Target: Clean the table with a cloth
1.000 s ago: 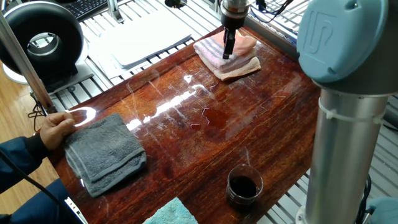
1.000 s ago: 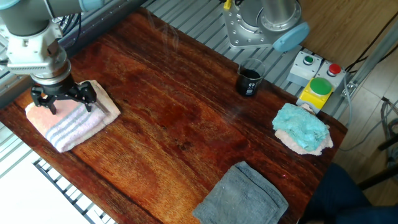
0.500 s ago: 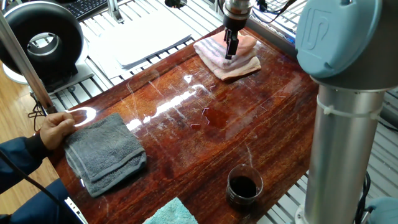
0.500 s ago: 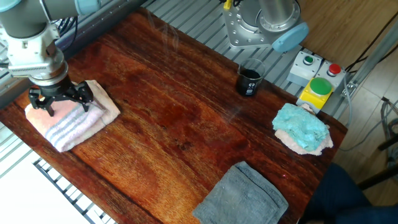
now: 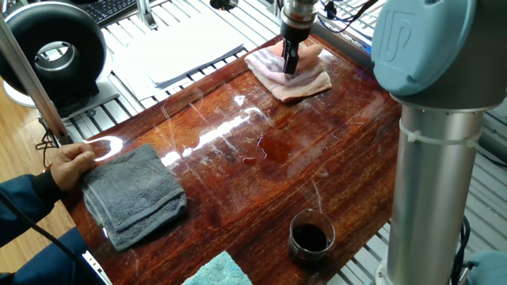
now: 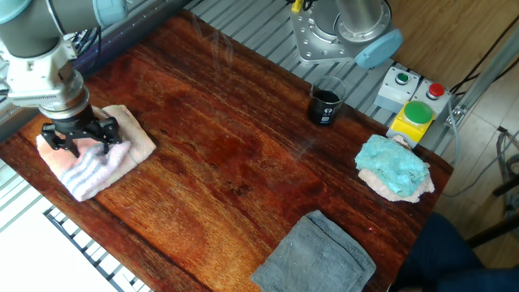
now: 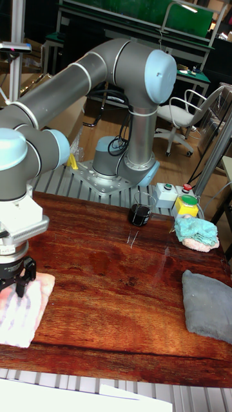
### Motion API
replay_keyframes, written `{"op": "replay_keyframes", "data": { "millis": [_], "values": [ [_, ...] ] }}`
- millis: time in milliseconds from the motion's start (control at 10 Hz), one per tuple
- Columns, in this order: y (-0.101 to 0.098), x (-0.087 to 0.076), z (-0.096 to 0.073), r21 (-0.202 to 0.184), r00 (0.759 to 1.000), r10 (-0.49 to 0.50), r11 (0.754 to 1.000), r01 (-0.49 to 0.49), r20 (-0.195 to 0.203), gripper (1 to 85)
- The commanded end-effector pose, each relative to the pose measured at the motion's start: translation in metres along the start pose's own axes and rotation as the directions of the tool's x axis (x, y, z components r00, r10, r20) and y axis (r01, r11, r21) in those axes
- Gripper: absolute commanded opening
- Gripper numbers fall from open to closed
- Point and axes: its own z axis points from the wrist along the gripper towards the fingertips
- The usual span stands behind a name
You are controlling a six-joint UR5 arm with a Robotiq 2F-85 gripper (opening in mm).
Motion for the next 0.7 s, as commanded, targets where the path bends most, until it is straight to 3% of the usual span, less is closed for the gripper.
{"op": "replay_keyframes", "data": {
  "millis": [0, 100, 300, 600],
  "values": [
    [0.014, 0.001, -0.009, -0.027, 0.989, 0.141, 0.990, -0.142, -0.038, 1.0],
    [0.030, -0.007, -0.015, -0.056, 0.979, 0.197, 0.978, -0.199, -0.048, 1.0],
    [0.072, -0.023, -0.027, -0.173, 0.946, 0.318, 0.930, -0.323, -0.056, 1.0],
    [0.121, -0.040, -0.049, -0.293, 0.890, 0.449, 0.842, -0.453, -0.085, 1.0]
  ]
}}
